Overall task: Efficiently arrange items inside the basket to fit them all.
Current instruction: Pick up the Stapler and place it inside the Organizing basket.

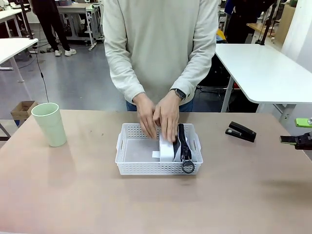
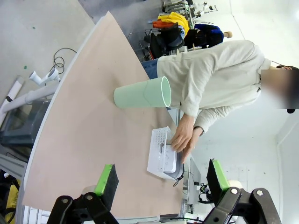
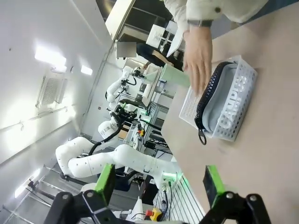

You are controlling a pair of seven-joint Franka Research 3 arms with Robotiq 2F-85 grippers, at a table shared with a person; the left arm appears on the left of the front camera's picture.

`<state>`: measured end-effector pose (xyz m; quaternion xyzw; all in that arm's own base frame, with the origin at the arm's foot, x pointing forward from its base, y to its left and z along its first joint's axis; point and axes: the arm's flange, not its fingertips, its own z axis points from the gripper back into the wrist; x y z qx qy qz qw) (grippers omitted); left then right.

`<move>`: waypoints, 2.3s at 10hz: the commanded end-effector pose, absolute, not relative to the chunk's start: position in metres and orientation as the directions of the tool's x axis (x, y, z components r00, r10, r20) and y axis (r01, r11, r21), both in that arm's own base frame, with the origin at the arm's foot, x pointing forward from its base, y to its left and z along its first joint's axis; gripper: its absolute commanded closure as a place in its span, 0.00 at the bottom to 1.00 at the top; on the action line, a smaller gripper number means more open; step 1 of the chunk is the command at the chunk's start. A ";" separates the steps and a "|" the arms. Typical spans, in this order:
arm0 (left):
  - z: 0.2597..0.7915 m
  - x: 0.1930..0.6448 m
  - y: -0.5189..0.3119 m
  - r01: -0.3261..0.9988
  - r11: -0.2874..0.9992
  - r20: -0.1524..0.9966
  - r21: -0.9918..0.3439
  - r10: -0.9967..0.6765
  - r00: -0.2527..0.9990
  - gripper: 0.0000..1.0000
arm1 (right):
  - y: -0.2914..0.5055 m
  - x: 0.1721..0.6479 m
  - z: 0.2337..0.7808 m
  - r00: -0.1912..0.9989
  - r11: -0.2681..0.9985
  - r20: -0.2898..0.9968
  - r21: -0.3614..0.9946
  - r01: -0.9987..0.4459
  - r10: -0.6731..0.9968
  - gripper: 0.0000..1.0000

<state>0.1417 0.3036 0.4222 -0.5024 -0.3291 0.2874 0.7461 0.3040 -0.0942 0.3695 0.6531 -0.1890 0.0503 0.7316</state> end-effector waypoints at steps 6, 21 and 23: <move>0.422 0.141 0.302 -0.066 0.332 0.226 -0.941 0.760 0.609 0.00 | -0.093 0.303 0.372 0.924 0.141 0.328 0.942 -0.304 -0.199 0.00; 0.422 0.141 0.302 -0.066 0.332 0.226 -0.941 0.760 0.609 0.00 | -0.019 0.443 0.422 0.988 0.997 0.155 -0.071 -0.015 0.026 0.00; 0.422 0.141 0.302 -0.066 0.332 0.226 -0.941 0.760 0.609 0.00 | -0.012 0.452 0.410 0.953 0.974 0.290 0.175 -0.142 0.087 0.00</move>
